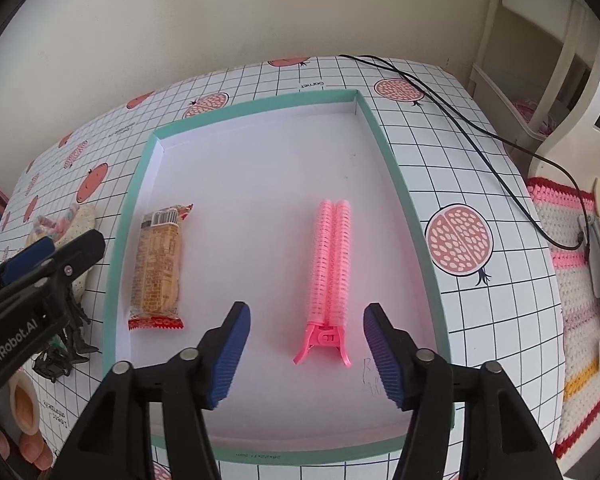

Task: Organize objects
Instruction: 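Withdraw both open tools from the tray toward the remaining items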

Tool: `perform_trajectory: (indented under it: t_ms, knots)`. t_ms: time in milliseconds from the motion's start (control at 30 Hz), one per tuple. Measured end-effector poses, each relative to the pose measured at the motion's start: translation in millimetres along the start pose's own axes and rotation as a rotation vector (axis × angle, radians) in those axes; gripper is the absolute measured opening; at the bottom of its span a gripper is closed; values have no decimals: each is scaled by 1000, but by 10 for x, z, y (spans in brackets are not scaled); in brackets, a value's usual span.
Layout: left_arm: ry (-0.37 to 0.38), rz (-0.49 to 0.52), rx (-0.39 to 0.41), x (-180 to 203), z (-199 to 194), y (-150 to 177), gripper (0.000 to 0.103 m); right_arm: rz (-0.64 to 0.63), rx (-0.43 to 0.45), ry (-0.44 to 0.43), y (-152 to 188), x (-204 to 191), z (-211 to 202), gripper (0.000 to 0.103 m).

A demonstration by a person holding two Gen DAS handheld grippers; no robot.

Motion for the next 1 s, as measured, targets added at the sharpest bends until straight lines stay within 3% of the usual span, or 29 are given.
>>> perform_trajectory:
  t_ms: [133, 300, 367, 1000]
  knots:
    - [-31, -44, 10, -152, 22, -12, 92, 13, 5, -5, 2, 7, 14, 82]
    - [-63, -87, 6, -294, 55, -22, 96, 10, 15, 0, -4, 6, 16, 93]
    - [-68, -92, 0, -325, 72, -17, 103, 14, 20, 0, -11, 12, 15, 101]
    - [-52, -112, 11, -368, 28, -29, 103, 50, 37, 4, -24, 66, -2, 103]
Point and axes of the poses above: each gripper's, at about its wrist camera, not at the fingertips, and z roughly the way its jaws point, x to its right, y to its underside, the point moved 8 cm from there along z, roughly the way its jaws point, and after that the axes turned 3 degrees about -z, right-handed, at the moved point
